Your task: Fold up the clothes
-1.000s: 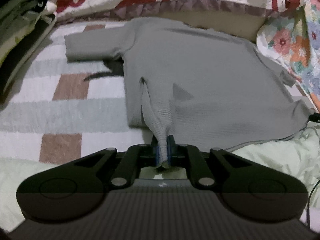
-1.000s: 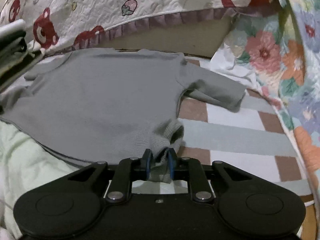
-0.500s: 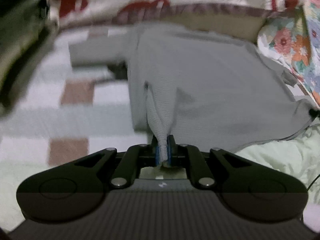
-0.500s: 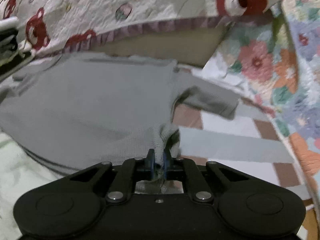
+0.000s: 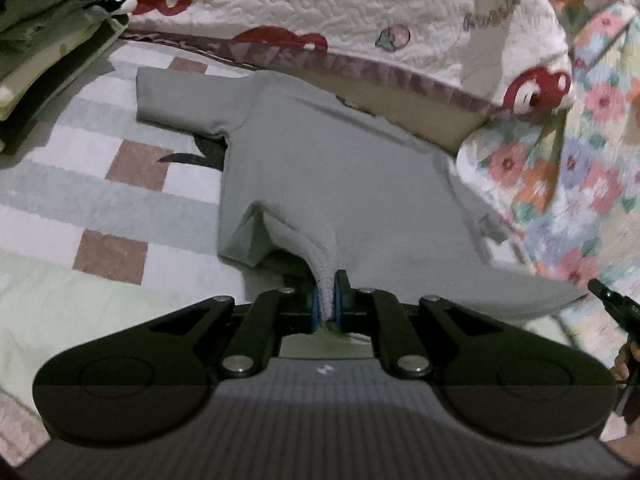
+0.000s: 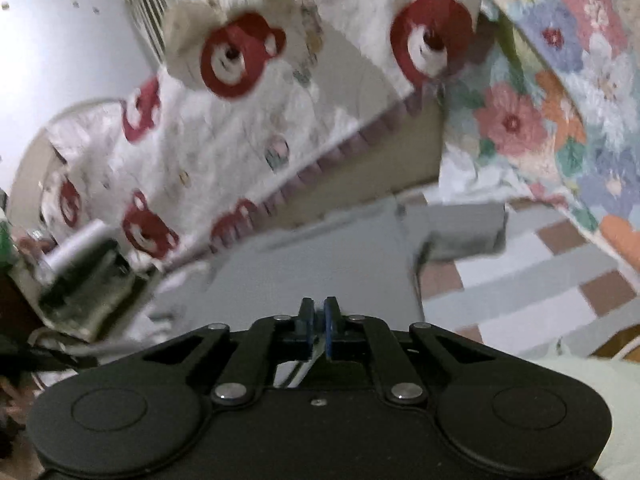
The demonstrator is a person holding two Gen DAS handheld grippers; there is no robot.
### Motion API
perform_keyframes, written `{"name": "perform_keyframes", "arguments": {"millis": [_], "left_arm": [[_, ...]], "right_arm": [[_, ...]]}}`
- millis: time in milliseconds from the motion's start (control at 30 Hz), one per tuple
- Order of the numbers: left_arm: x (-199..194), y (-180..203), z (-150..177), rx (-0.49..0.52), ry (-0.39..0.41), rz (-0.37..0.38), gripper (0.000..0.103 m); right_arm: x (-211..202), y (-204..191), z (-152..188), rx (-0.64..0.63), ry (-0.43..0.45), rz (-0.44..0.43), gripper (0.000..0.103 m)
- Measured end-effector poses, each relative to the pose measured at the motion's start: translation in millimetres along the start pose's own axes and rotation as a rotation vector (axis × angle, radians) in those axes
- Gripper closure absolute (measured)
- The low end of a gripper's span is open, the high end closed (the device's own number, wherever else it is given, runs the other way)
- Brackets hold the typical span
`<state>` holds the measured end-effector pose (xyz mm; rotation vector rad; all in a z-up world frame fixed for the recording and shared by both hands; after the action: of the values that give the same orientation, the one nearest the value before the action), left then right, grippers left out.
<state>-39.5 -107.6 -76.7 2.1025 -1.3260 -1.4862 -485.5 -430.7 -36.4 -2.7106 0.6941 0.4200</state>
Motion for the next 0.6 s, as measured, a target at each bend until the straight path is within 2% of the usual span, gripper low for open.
{"name": "perform_keyframes", "arguments": {"millis": [67, 100, 167, 267, 367, 400, 433, 500, 600], "left_arm": [[-14.3, -4.6, -3.1, -0.098, -0.011, 0.118, 0.096], [-13.7, -10.4, -1.9, -0.149, -0.033, 0.125, 0.096], [-12.2, -21.7, 0.6, -0.246, -0.076, 0.135, 0.096], [8.8, -27.2, 13.3, -0.147, -0.106, -0.071, 0.096], [26.6, -33.8, 25.2, -0.161, -0.147, -0.108, 0.094], [31.0, -38.0, 27.5, -0.191, -0.155, -0.106, 0.094], [35.4, -42.3, 29.8, -0.221, -0.163, -0.105, 0.093], [45.6, -51.2, 31.4, -0.26, -0.198, -0.124, 0.093], [51.5, -54.6, 30.7, -0.263, -0.225, -0.129, 0.091]], "right_arm": [[-20.9, 4.7, -10.2, 0.038, 0.045, 0.006, 0.101], [-27.1, 7.6, -10.9, 0.051, 0.051, 0.022, 0.101], [-26.6, 16.8, 1.9, 0.086, 0.0, 0.025, 0.101], [-4.6, 26.4, 42.9, 0.162, -0.122, 0.028, 0.096], [13.9, 15.4, 70.8, 0.146, -0.187, 0.026, 0.092], [19.2, 10.5, 78.0, 0.136, -0.198, 0.023, 0.085], [24.4, 5.7, 85.1, 0.126, -0.209, 0.02, 0.068], [34.0, -2.3, 93.7, 0.105, -0.223, -0.004, 0.051], [46.2, -10.0, 91.8, 0.071, -0.222, -0.084, 0.049]]}}
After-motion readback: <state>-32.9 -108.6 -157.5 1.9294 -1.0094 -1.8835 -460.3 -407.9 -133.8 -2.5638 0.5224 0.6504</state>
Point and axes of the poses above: each gripper's, at about its wrist camera, not at the fingertips, and x roughly the way its jaws point, y to its right, z to its underside, the point moved 3 cm from there along x, roughly the way its jaws point, and after that the axes turned 15 degrees about -x, right-handed, at the moved point
